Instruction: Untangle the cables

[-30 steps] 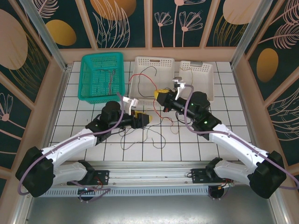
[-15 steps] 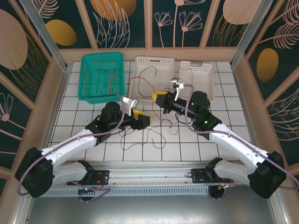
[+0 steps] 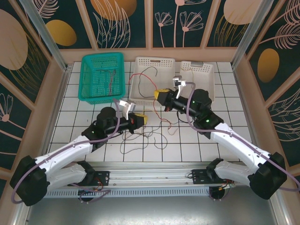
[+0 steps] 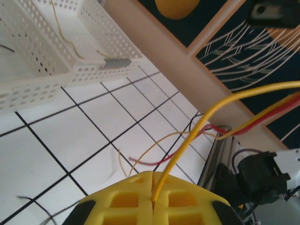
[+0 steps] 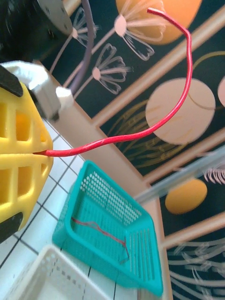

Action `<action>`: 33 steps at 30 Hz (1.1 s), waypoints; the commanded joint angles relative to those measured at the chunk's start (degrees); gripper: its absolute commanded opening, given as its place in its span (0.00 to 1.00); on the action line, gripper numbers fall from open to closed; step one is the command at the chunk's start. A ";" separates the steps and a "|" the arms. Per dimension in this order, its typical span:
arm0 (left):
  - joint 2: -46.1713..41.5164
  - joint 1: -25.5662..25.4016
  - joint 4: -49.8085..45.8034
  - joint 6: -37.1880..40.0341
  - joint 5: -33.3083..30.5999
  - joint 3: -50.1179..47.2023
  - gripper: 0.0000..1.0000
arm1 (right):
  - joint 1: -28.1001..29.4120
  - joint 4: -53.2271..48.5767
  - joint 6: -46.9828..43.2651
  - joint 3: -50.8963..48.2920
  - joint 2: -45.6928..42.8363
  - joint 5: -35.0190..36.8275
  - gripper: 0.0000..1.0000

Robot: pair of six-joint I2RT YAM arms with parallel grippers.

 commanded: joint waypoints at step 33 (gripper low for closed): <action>-7.13 2.61 -25.62 -7.86 -39.96 -1.36 0.00 | -24.89 -15.61 6.68 -7.65 -23.72 21.61 0.00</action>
